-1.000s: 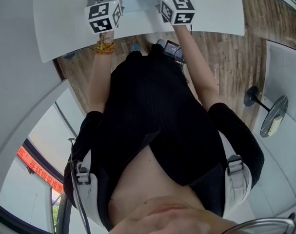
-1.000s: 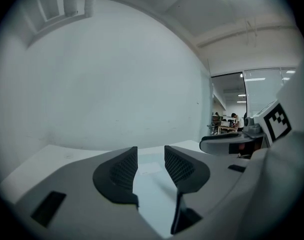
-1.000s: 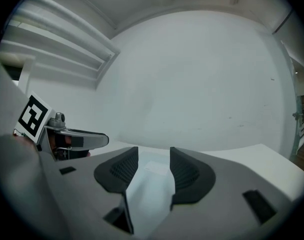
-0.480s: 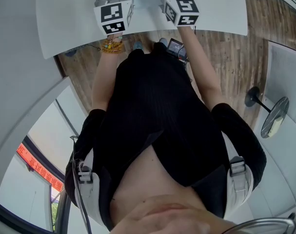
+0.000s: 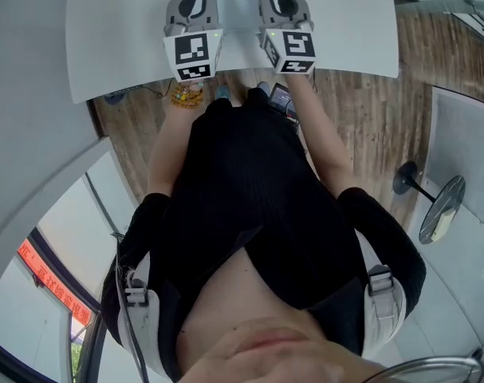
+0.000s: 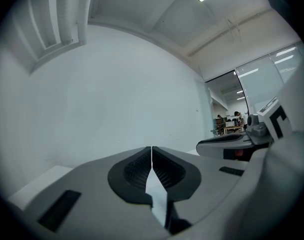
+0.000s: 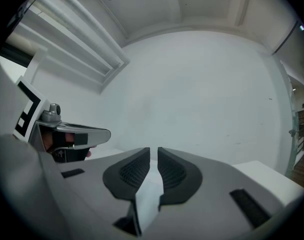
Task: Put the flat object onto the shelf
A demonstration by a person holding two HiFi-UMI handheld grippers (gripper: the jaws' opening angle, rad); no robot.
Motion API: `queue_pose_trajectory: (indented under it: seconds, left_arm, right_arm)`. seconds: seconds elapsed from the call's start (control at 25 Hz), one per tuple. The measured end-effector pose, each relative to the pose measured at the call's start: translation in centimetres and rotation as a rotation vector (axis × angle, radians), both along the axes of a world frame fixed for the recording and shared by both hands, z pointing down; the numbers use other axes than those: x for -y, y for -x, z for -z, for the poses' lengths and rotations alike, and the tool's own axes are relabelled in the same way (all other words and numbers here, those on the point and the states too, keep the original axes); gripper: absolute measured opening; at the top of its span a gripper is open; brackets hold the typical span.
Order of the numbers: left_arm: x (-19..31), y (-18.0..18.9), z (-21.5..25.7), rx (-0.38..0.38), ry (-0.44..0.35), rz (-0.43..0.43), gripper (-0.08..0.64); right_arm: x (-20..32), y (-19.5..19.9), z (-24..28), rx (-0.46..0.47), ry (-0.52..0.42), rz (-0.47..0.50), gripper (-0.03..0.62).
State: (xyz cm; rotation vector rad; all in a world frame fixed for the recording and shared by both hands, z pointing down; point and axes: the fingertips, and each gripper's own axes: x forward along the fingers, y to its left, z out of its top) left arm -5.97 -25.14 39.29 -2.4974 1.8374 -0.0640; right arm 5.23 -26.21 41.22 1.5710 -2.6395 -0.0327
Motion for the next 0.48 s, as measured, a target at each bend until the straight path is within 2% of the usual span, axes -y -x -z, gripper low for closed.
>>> queue_pose_trajectory:
  seconds: [0.48]
  left_arm:
    - [-0.8, -0.4, -1.7, -0.001, 0.002, 0.012, 0.017]
  right_arm:
    - [-1.3, 1.6, -0.4, 0.001, -0.029, -0.004, 0.048]
